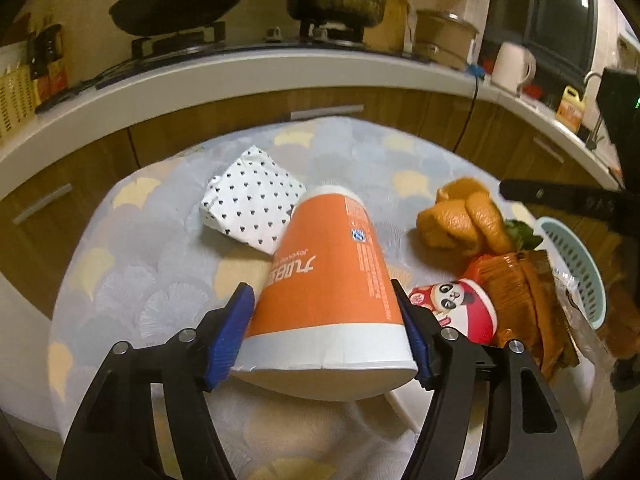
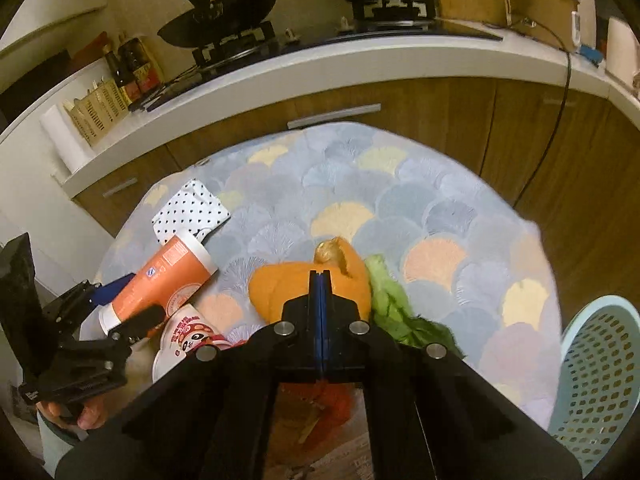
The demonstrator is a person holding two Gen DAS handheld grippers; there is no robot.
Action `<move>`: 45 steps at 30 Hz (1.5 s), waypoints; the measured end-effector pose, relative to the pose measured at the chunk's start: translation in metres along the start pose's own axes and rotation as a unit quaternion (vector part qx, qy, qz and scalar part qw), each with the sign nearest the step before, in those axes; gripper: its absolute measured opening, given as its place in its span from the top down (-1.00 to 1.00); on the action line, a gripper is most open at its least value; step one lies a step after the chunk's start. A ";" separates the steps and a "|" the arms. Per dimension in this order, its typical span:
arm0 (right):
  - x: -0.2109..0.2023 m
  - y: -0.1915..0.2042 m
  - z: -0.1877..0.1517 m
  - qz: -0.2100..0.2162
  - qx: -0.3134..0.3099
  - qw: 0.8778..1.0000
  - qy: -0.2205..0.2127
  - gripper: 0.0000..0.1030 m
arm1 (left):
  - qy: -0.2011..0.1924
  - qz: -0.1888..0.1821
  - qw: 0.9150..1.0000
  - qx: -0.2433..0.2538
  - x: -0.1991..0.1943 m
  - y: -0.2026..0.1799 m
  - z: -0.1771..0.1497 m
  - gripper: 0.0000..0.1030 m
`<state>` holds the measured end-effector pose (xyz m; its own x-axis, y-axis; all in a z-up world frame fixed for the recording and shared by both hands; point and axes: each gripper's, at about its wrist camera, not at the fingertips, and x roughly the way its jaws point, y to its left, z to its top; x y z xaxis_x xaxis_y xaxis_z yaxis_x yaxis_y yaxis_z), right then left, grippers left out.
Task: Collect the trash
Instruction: 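Grasp the orange paper cup with the left tool, then grasp the clear plastic bag with the right tool while the left tool holds the cup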
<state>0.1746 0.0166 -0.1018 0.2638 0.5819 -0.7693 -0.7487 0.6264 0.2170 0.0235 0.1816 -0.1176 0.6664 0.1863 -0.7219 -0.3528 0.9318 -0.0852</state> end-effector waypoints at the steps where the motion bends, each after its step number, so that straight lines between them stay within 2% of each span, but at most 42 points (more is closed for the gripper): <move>1: 0.000 -0.002 0.001 0.002 0.006 1.000 0.001 1.00 | 0.011 0.001 1.000 0.000 0.003 0.000 0.000 -0.36; 3: 0.000 -0.007 0.002 0.006 0.012 1.000 0.003 0.99 | 0.031 0.009 0.999 0.001 0.011 0.001 -0.001 -0.36; 5: 0.000 -0.013 0.001 0.014 0.020 1.000 0.012 0.82 | 0.028 0.007 1.000 -0.010 0.013 0.004 0.000 -0.27; 6: 0.000 -0.015 0.000 0.019 0.028 0.999 0.014 0.40 | 0.025 0.002 1.000 -0.018 0.012 0.008 0.001 -0.27; 7: -0.001 -0.017 -0.001 0.020 0.033 0.999 0.010 -0.27 | 0.022 0.000 1.000 -0.021 0.011 0.009 0.001 -0.23; 8: -0.003 -0.017 -0.002 0.018 0.035 0.999 0.002 -0.45 | 0.015 0.001 1.000 -0.022 0.009 0.009 0.000 -0.22; 10: -0.002 -0.015 -0.003 0.017 0.027 0.999 0.000 -0.47 | -0.002 0.001 1.000 -0.021 0.002 0.010 0.000 -0.20; 13: 0.010 -0.010 -0.004 0.031 0.025 0.999 0.021 -0.47 | -0.025 -0.010 0.999 -0.031 -0.010 0.011 0.001 -0.19; 18: 0.033 0.006 -0.009 -0.011 -0.023 0.998 0.060 -0.47 | -0.045 -0.028 0.998 -0.037 -0.023 0.008 0.007 -0.19; 19: 0.035 0.009 -0.010 -0.023 -0.033 0.997 0.063 -0.40 | -0.047 -0.032 0.998 -0.039 -0.023 0.007 0.008 -0.20; 21: 0.033 0.011 -0.011 -0.019 -0.043 0.997 0.066 0.01 | -0.047 -0.037 0.997 -0.043 -0.022 0.006 0.009 -0.20; 24: 0.022 0.005 -0.011 -0.008 -0.030 0.998 0.049 0.11 | -0.049 -0.046 0.997 -0.045 -0.021 0.002 0.010 -0.20; 28: 0.003 0.004 -0.011 0.006 -0.024 0.999 0.024 0.12 | -0.060 -0.054 0.996 -0.037 -0.029 -0.008 0.010 -0.20; 35: -0.009 -0.011 -0.011 0.048 0.023 0.998 0.018 0.22 | -0.073 -0.066 0.995 -0.027 -0.041 -0.020 0.013 -0.21; 39: -0.017 -0.014 -0.008 0.049 0.034 0.998 -0.004 0.23 | -0.075 -0.066 0.995 -0.025 -0.044 -0.024 0.012 -0.21; 42: -0.016 -0.011 -0.006 0.017 0.018 1.000 0.006 0.09 | -0.073 -0.065 0.995 -0.030 -0.043 -0.024 0.013 -0.21; 44: -0.018 -0.012 -0.011 0.020 0.010 1.000 0.019 0.05 | -0.074 -0.064 0.995 -0.032 -0.044 -0.024 0.013 -0.21; 45: -0.026 -0.013 -0.018 0.021 0.006 1.000 0.013 -0.03 | -0.075 -0.065 0.995 -0.033 -0.046 -0.023 0.013 -0.21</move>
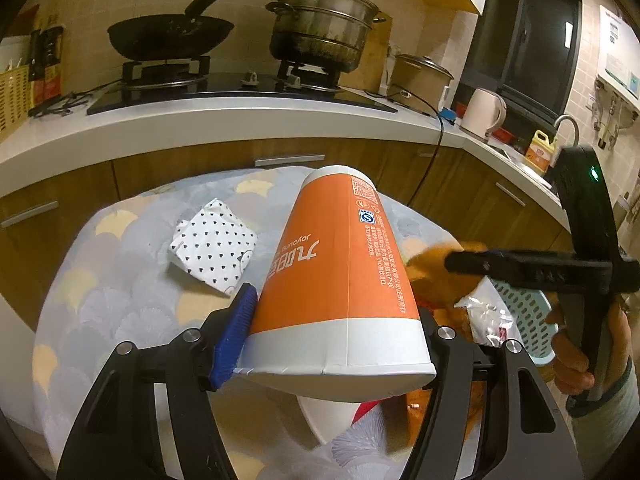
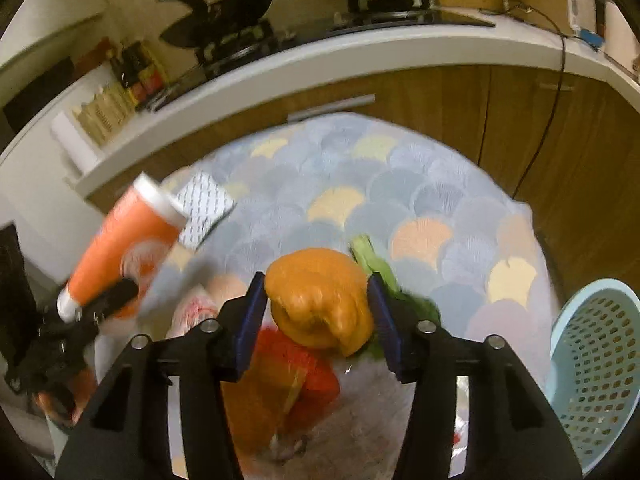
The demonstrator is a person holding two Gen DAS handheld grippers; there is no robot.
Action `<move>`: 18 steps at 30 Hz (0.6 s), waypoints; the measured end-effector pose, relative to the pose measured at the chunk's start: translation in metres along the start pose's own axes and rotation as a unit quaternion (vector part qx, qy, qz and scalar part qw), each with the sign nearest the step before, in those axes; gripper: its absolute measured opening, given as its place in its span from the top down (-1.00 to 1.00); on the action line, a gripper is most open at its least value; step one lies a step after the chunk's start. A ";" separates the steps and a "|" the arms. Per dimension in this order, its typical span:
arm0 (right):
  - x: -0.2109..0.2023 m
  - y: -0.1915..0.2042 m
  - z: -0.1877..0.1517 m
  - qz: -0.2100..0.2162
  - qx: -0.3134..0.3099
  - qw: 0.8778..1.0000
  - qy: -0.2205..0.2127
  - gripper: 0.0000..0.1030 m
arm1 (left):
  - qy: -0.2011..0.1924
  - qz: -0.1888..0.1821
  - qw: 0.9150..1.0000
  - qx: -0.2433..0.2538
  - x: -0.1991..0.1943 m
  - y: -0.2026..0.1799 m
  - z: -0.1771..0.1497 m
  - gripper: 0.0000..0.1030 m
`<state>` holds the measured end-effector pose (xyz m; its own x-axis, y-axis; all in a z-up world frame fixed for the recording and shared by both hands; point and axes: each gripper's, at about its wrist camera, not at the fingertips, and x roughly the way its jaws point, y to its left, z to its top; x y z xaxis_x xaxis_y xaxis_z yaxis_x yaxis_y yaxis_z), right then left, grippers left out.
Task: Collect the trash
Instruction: 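Grasp the clear plastic bag with the right tool while the left tool holds the cup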
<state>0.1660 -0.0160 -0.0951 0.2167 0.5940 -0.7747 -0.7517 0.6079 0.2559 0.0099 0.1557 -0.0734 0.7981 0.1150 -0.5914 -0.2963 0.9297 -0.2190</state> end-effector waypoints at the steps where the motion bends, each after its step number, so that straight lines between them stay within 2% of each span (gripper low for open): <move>1: -0.007 -0.001 -0.005 -0.008 -0.004 1.000 -0.009 -0.23 | -0.001 0.000 1.000 -0.001 -0.001 0.000 0.000 -0.22; 3: -0.020 -0.004 -0.020 -0.038 -0.009 0.999 -0.021 -0.44 | -0.004 -0.002 1.000 -0.002 -0.003 -0.001 0.000 -0.22; 6: -0.030 -0.008 -0.049 -0.062 -0.008 0.998 -0.018 -0.45 | -0.007 -0.006 1.000 -0.001 -0.006 -0.004 -0.001 -0.22; 8: -0.035 -0.011 -0.069 -0.096 -0.007 0.995 -0.019 -0.45 | -0.006 -0.008 1.000 0.002 -0.006 -0.008 -0.002 -0.22; 10: -0.038 -0.016 -0.090 -0.127 0.005 0.992 -0.016 -0.56 | -0.007 -0.012 1.000 0.005 -0.008 -0.014 -0.004 -0.22; 14: -0.038 -0.033 -0.119 -0.121 0.068 0.990 -0.012 -0.62 | -0.006 -0.020 1.000 0.010 -0.010 -0.022 -0.008 -0.22; 18: -0.025 -0.045 -0.129 -0.122 0.110 0.986 0.000 -0.67 | -0.005 -0.024 1.000 0.019 -0.013 -0.030 -0.010 -0.22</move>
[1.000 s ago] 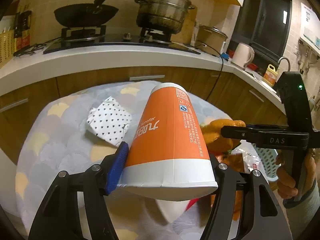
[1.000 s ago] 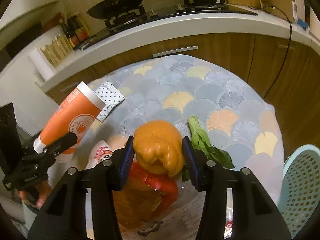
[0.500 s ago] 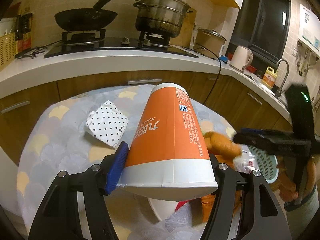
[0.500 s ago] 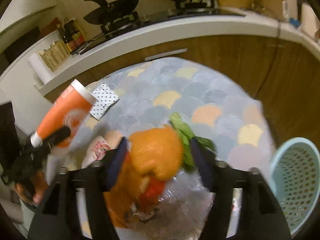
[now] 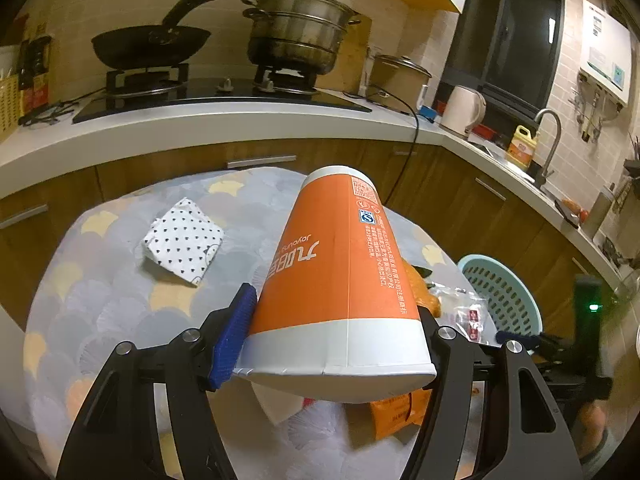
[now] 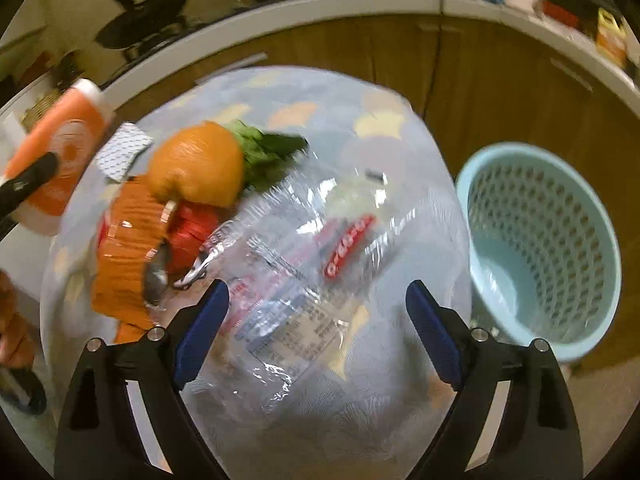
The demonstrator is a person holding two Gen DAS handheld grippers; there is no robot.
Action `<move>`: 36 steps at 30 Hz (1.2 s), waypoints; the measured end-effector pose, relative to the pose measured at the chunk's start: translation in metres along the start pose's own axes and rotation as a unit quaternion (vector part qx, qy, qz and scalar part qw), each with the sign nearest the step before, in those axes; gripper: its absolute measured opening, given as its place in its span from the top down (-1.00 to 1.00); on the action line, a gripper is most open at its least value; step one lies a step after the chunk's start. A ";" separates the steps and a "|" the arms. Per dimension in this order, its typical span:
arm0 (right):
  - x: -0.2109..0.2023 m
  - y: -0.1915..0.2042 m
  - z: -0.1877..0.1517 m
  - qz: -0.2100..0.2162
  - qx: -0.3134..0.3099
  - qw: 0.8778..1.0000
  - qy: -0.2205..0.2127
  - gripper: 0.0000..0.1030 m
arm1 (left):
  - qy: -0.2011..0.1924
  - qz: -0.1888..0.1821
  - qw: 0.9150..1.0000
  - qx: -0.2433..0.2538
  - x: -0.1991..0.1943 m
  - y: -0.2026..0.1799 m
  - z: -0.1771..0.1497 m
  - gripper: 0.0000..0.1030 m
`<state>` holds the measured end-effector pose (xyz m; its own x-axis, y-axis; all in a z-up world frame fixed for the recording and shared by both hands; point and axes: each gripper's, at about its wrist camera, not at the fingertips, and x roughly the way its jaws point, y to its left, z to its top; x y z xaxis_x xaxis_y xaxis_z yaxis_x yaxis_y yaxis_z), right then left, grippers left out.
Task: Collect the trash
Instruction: 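Grasp the clear plastic bag with the right tool while the left tool holds the cup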
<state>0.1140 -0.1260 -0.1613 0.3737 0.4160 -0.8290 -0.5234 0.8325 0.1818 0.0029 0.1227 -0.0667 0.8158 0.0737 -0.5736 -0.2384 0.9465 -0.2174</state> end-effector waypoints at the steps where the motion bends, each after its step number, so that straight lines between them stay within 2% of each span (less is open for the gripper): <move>1: 0.004 -0.001 -0.001 0.003 0.007 1.000 0.004 -0.67 | -0.001 -0.001 1.000 0.002 -0.001 -0.001 0.000 -0.22; 6: 0.011 -0.005 0.006 0.018 0.032 0.999 -0.003 -0.67 | -0.004 -0.001 1.000 0.002 -0.006 -0.001 0.000 -0.23; 10: 0.013 -0.014 0.021 0.066 0.062 0.996 -0.005 -0.62 | -0.003 -0.002 1.000 0.002 -0.005 -0.001 0.000 -0.23; 12: 0.013 -0.018 0.026 0.069 0.066 0.995 -0.009 -0.48 | -0.003 -0.001 1.000 0.003 -0.005 0.000 0.000 -0.23; 16: 0.012 -0.019 0.035 0.068 0.053 0.996 -0.019 0.05 | 0.000 -0.001 1.000 0.003 -0.002 0.000 0.002 -0.23; 22: 0.008 -0.017 0.049 0.054 0.034 0.997 -0.044 0.11 | 0.005 -0.005 1.000 0.011 0.007 -0.010 0.004 -0.23; 23: 0.010 -0.017 0.052 0.056 0.032 0.997 -0.046 0.15 | 0.006 -0.005 1.000 0.013 0.008 -0.012 0.004 -0.23; 25: 0.016 -0.019 0.058 0.076 0.036 0.996 -0.039 0.37 | 0.008 -0.005 1.000 0.017 0.010 -0.017 0.003 -0.23; 28: 0.028 -0.015 0.060 0.091 0.034 0.995 -0.024 0.45 | 0.010 -0.006 1.000 0.018 0.012 -0.020 0.004 -0.23; 29: 0.032 -0.009 0.060 0.084 0.021 0.996 -0.022 0.51 | 0.010 -0.006 1.000 0.018 0.012 -0.020 0.005 -0.23; 30: 0.033 -0.005 0.060 0.075 0.013 0.997 -0.022 0.73 | 0.011 -0.005 1.000 0.018 0.013 -0.021 0.005 -0.23; 36: 0.002 -0.003 0.056 0.039 -0.016 0.997 -0.067 0.87 | 0.001 -0.007 1.000 0.022 0.008 -0.030 0.013 -0.23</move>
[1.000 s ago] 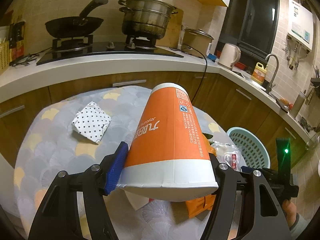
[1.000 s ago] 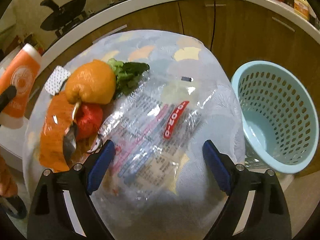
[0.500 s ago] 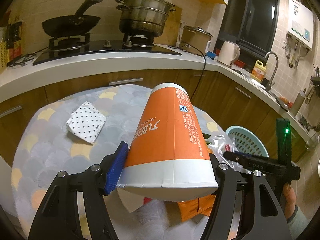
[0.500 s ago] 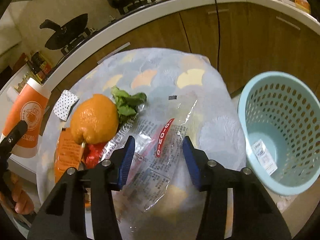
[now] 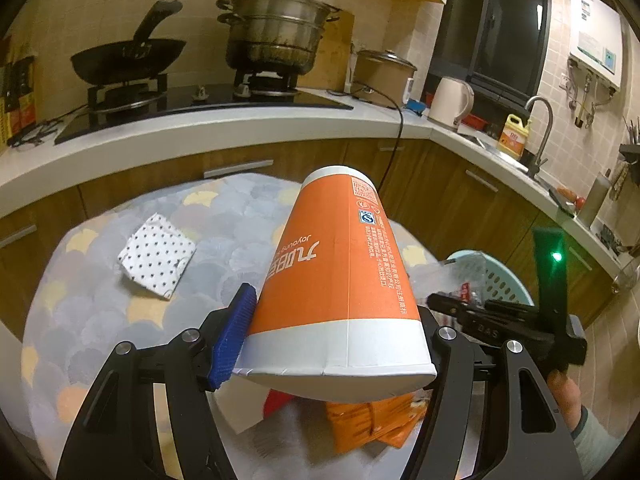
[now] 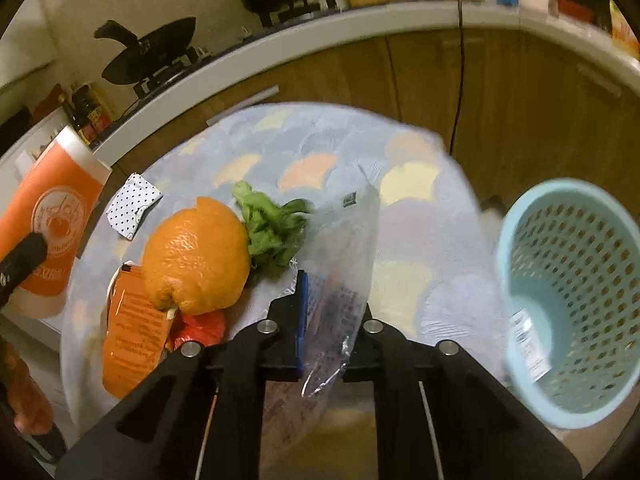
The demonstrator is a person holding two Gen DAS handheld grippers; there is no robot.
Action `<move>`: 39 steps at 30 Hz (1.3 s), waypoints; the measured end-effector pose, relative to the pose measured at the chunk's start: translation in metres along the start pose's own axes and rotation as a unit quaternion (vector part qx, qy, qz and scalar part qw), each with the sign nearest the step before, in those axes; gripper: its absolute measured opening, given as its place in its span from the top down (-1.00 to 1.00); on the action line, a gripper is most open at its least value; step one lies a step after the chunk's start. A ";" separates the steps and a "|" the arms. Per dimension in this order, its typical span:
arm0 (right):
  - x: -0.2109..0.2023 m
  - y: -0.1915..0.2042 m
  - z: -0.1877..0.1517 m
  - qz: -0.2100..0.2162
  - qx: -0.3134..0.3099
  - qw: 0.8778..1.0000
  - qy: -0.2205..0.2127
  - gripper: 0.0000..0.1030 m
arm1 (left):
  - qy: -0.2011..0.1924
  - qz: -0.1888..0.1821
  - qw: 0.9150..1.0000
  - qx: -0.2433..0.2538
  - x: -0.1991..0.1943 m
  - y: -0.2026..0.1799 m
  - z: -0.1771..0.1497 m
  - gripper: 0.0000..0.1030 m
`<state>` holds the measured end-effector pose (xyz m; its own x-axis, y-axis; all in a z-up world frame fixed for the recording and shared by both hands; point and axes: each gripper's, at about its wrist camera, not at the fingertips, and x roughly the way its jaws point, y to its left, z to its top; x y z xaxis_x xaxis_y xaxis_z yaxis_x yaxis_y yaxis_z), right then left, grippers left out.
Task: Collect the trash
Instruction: 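Grasp the clear plastic bag with the right tool while the left tool holds the cup, then drop the plastic bag and orange cup into the blue basket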
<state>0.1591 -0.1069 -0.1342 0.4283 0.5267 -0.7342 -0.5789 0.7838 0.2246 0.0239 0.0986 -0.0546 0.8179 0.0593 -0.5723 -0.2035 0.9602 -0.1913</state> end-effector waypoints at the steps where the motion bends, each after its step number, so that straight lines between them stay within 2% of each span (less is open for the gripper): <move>1: -0.009 -0.002 0.001 -0.003 -0.002 1.000 -0.009 0.88 | -0.002 -0.003 1.000 -0.001 0.000 -0.003 0.002 -0.23; 5: -0.047 -0.019 0.009 -0.020 -0.002 0.999 -0.049 0.91 | -0.015 -0.026 0.999 0.010 0.001 -0.033 0.013 -0.23; 8: -0.069 -0.045 0.013 -0.026 0.021 0.997 -0.072 0.92 | -0.018 -0.047 0.999 0.020 0.007 -0.061 0.021 -0.23; 15: -0.094 -0.121 0.013 -0.062 0.081 0.990 -0.097 0.92 | 0.012 -0.090 0.995 0.042 0.045 -0.134 0.034 -0.23; 21: -0.082 -0.178 0.002 -0.134 0.112 0.981 -0.082 0.92 | 0.064 -0.132 0.989 0.036 0.101 -0.191 0.029 -0.23; 23: -0.073 -0.196 -0.006 -0.154 0.124 0.978 -0.071 0.92 | 0.067 -0.142 0.987 0.033 0.119 -0.205 0.024 -0.24; 28: -0.049 -0.226 -0.021 -0.173 0.141 0.974 -0.035 0.92 | 0.120 -0.142 0.982 0.032 0.174 -0.231 -0.002 -0.24; 33: -0.037 -0.243 -0.029 -0.172 0.154 0.973 -0.013 0.92 | 0.153 -0.137 0.978 0.045 0.206 -0.244 -0.021 -0.26; 36: -0.032 -0.249 -0.031 -0.161 0.167 0.973 -0.001 0.84 | 0.165 -0.136 0.976 0.052 0.213 -0.247 -0.026 -0.34; 38: -0.031 -0.251 -0.031 -0.161 0.173 0.972 0.004 0.69 | 0.163 -0.131 0.976 0.052 0.213 -0.245 -0.026 -0.40; 39: -0.032 -0.251 -0.032 -0.161 0.174 0.971 0.003 0.53 | 0.163 -0.133 0.976 0.051 0.213 -0.244 -0.026 -0.40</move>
<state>0.2689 -0.3309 -0.1876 0.5445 0.2339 -0.8055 -0.1443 0.9721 0.1848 0.2338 -0.1300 -0.1503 0.6169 -0.2690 -0.7396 0.0600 0.9531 -0.2966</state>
